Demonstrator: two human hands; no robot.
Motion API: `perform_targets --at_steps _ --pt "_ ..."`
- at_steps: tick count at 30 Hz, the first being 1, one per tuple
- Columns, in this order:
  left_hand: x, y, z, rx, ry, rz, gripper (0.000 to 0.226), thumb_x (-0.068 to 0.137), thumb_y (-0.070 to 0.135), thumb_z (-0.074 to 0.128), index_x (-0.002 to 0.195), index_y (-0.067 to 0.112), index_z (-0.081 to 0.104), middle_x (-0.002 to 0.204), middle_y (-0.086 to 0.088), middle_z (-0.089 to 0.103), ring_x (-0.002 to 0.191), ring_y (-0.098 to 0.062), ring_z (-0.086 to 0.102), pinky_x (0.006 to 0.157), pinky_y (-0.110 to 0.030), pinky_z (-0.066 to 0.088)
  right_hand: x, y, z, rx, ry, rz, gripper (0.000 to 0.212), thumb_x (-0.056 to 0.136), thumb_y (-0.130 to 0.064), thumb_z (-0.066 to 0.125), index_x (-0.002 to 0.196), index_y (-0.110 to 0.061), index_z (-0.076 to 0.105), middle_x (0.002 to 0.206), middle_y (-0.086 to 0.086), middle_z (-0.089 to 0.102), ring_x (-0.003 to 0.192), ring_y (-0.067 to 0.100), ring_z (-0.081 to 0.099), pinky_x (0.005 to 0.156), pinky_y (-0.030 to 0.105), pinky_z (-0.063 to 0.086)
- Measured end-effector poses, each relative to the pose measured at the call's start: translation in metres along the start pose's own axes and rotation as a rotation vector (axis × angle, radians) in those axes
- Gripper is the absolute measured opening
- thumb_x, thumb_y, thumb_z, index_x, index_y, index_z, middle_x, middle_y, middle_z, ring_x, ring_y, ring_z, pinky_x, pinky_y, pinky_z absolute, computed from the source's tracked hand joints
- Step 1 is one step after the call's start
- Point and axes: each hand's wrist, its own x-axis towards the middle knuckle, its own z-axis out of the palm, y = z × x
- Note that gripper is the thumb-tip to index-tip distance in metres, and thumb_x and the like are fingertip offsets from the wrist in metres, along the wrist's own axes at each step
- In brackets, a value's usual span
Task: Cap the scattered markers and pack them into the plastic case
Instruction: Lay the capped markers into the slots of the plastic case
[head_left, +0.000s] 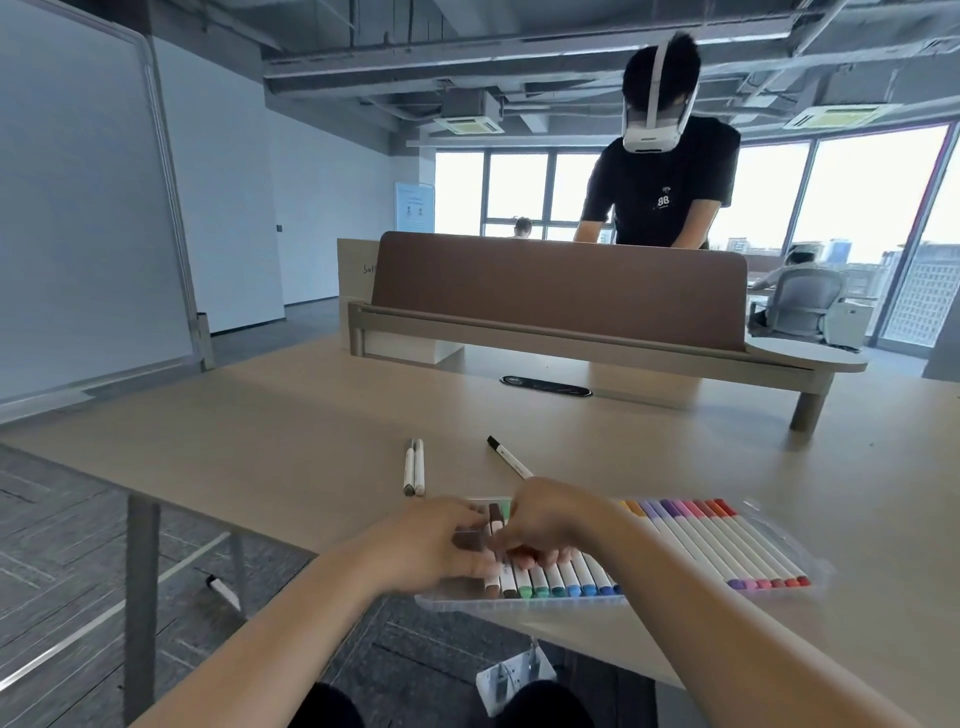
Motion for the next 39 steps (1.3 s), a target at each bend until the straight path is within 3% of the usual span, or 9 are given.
perform_targets --at_steps 5,10,15,24,27,29,33,36,39 --pt "0.004 -0.006 0.005 0.026 -0.044 0.046 0.062 0.068 0.081 0.050 0.114 0.042 0.065 0.119 0.024 0.061 0.103 -0.004 0.059 0.094 -0.038 0.049 0.006 0.000 0.000 -0.059 -0.026 0.024 0.049 0.099 -0.035 0.052 0.055 -0.013 0.051 0.036 -0.005 0.041 0.031 0.010 0.034 0.045 0.022 0.030" --pt "0.005 -0.004 0.004 0.006 -0.060 0.034 0.050 0.075 0.069 0.063 0.116 0.040 0.067 0.121 0.021 0.063 0.102 -0.005 0.060 0.094 -0.035 0.049 0.008 -0.001 -0.001 -0.114 -0.060 0.013 0.045 0.099 -0.034 0.051 0.058 -0.014 0.052 0.053 0.002 0.045 0.042 0.012 0.036 0.048 0.022 0.032" --pt "0.007 -0.004 0.005 0.022 -0.062 0.029 0.051 0.076 0.066 0.065 0.119 0.037 0.066 0.124 0.020 0.062 0.102 -0.007 0.060 0.093 -0.035 0.049 0.011 -0.002 -0.002 -0.137 -0.076 0.031 0.048 0.101 -0.035 0.050 0.058 -0.014 0.050 0.037 -0.005 0.043 0.029 0.007 0.036 0.045 0.021 0.033" --pt "0.019 -0.004 0.006 0.036 -0.070 0.006 0.051 0.066 0.069 0.066 0.104 0.034 0.070 0.103 0.015 0.067 0.091 -0.008 0.064 0.084 -0.035 0.053 0.016 -0.009 -0.001 -0.258 -0.089 0.032 0.050 0.103 -0.037 0.048 0.060 -0.011 0.051 0.059 0.004 0.049 0.038 0.011 0.043 0.051 0.023 0.036" --pt "0.017 -0.009 0.002 -0.081 -0.013 -0.020 0.042 0.078 0.057 0.069 0.111 0.032 0.068 0.106 0.011 0.069 0.082 -0.008 0.065 0.070 -0.029 0.051 0.015 -0.007 -0.004 -0.264 -0.078 -0.001 0.050 0.103 -0.039 0.041 0.065 -0.011 0.057 0.059 0.004 0.052 0.036 0.009 0.042 0.047 0.019 0.037" --pt "0.017 -0.014 -0.005 -0.173 0.075 -0.040 0.036 0.090 0.046 0.063 0.121 0.027 0.065 0.111 0.009 0.067 0.069 0.000 0.060 0.059 -0.018 0.046 0.016 -0.006 -0.007 -0.177 -0.040 -0.013 0.045 0.103 -0.038 0.042 0.076 -0.009 0.063 0.063 0.005 0.057 0.041 0.010 0.044 0.046 0.018 0.038" --pt "0.018 -0.036 -0.022 -0.237 0.290 -0.078 0.020 0.097 0.033 0.055 0.108 0.024 0.070 0.104 0.011 0.069 0.079 0.003 0.057 0.060 -0.008 0.035 0.037 -0.013 -0.013 -0.041 0.149 -0.023 0.035 0.097 -0.031 0.056 0.070 -0.010 0.062 0.058 0.001 0.059 0.045 0.012 0.049 0.049 0.022 0.042" --pt "0.022 -0.058 -0.034 -0.251 0.352 -0.143 0.016 0.096 0.025 0.054 0.085 0.025 0.066 0.081 0.011 0.061 0.065 0.001 0.050 0.051 -0.013 0.030 0.068 -0.028 -0.014 -0.037 0.297 -0.013 0.031 0.088 -0.026 0.065 0.062 -0.010 0.058 0.059 0.004 0.058 0.054 0.018 0.054 0.057 0.026 0.047" --pt "0.027 -0.077 -0.040 -0.303 0.383 -0.198 0.018 0.093 0.023 0.055 0.081 0.026 0.068 0.080 0.005 0.065 0.072 -0.011 0.060 0.064 -0.029 0.044 0.101 -0.048 -0.011 -0.083 0.384 -0.002 0.035 0.085 -0.030 0.068 0.060 -0.011 0.053 0.059 0.004 0.052 0.062 0.025 0.054 0.055 0.027 0.039"
